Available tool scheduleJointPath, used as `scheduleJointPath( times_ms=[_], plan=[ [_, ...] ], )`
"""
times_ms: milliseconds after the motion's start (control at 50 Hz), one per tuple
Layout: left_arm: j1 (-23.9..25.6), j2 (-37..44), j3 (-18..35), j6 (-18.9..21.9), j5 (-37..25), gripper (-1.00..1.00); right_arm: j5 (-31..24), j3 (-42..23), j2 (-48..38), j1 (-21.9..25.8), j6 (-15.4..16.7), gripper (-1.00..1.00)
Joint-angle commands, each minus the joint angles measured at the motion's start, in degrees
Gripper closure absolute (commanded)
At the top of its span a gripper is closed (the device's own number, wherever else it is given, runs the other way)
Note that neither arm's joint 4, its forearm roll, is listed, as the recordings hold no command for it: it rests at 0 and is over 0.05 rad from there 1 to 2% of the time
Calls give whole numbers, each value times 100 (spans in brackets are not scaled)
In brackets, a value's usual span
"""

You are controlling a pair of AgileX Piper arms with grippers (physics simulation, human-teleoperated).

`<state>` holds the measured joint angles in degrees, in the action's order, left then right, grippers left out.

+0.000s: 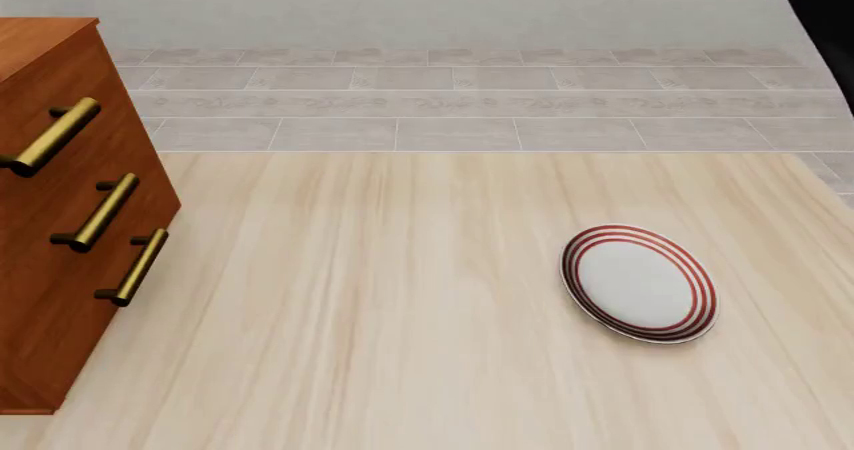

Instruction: Put the bowl on top of the cabinet.

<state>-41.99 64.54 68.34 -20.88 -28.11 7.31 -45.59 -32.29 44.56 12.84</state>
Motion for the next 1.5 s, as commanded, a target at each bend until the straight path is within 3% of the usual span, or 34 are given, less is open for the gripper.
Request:
scheduleJointPath(
  times_ms=[20,580,1500],
  plan=[
    [-29,89,-39,-14,-4,-100,25,6,-21,-7,1,-100],
    [18,241,352,60,-94,-100,169,26,-137,-21,-6,-100],
    [305,428,1707,-47,-665,-100,74,-15,-27,-74,11,-100]
  ],
)
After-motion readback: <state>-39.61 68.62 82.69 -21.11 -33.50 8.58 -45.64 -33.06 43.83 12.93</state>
